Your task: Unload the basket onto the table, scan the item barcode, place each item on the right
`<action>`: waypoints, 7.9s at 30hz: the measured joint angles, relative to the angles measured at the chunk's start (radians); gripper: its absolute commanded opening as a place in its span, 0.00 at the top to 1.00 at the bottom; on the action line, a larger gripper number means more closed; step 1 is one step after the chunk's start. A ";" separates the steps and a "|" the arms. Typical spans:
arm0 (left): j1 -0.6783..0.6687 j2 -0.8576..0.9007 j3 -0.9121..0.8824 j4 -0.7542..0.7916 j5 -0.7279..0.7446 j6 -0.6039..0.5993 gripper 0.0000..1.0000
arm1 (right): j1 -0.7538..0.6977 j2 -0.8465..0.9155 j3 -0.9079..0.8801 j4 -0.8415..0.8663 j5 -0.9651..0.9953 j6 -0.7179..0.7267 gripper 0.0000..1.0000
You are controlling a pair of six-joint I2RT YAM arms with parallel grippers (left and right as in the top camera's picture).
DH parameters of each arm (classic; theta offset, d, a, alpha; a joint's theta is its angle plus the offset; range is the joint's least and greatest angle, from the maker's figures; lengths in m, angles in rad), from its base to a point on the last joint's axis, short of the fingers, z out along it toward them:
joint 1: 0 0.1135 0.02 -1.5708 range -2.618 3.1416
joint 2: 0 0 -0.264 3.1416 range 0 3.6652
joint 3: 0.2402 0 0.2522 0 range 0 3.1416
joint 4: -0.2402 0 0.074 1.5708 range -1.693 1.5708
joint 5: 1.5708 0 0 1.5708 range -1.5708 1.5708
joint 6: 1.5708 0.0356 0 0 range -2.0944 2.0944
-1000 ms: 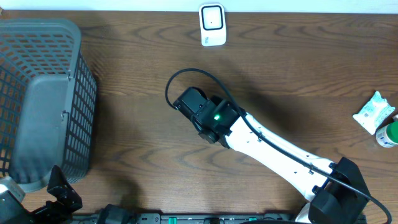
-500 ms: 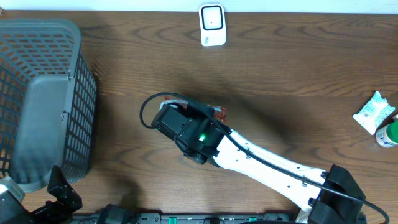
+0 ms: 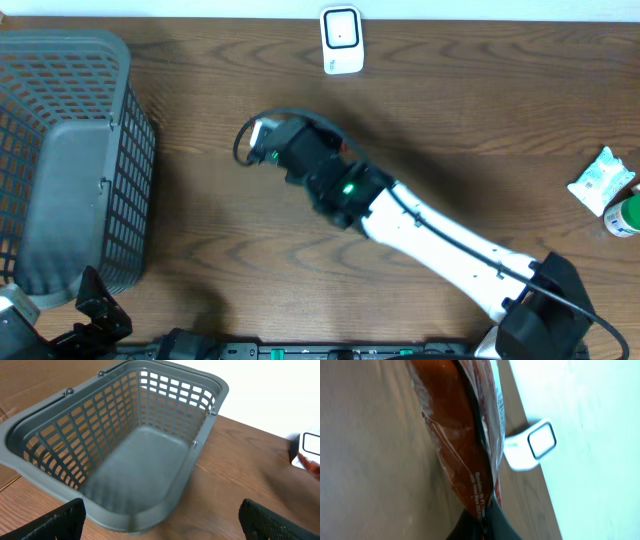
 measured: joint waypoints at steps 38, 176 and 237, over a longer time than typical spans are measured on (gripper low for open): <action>0.000 0.000 0.000 0.000 0.000 0.000 0.02 | -0.576 0.632 0.369 0.805 -0.988 1.320 0.99; 0.000 0.000 0.000 0.000 0.000 0.000 0.02 | -0.821 -0.344 0.010 -0.496 -0.190 0.826 0.01; 0.000 0.000 0.000 0.000 0.000 0.000 0.02 | -0.883 -1.707 -1.192 0.518 -0.414 0.619 0.01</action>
